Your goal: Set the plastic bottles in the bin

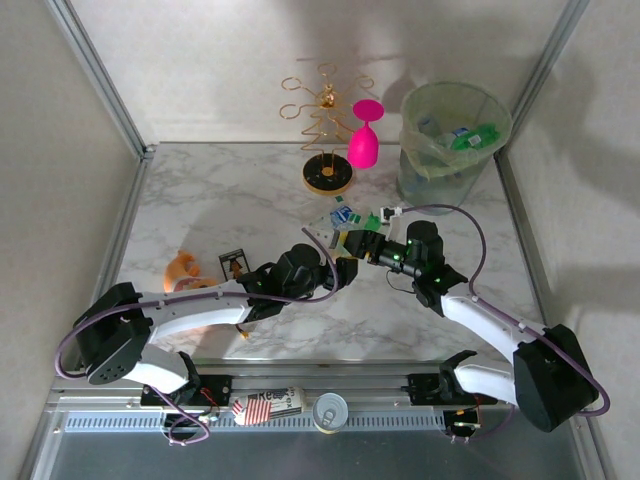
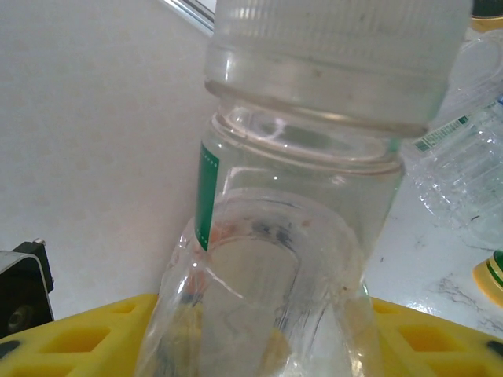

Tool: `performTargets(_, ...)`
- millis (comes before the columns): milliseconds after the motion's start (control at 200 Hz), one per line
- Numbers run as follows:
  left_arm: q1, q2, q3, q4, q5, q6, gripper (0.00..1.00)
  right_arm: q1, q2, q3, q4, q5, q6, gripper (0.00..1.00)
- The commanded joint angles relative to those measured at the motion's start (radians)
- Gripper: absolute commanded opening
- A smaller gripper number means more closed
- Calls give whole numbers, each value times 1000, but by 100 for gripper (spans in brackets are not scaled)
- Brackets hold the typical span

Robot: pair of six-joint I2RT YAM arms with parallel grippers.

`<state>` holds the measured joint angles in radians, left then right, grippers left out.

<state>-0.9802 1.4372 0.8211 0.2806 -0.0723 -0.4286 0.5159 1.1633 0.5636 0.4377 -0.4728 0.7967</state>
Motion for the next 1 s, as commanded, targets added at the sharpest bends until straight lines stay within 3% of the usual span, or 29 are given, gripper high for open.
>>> performTargets(0, -8, -32, -11, 38, -3, 8, 65, 4, -6, 22, 39, 17, -14, 57)
performTargets(255, -8, -52, -37, 42, -17, -5, 87, 3, -15, 62, -31, 83, -67, 56)
performTargets(526, 8, -164, -135, 85, -155, -49, 94, -5, -31, 192, -275, 257, -212, 56)
performTargets(766, 107, -202, -184, 51, -206, -163, 100, -32, -26, 374, -460, 409, -361, 55)
performTargets(996, 193, -227, -234, -31, -283, -299, 100, -152, -9, 567, -530, 485, -444, 53)
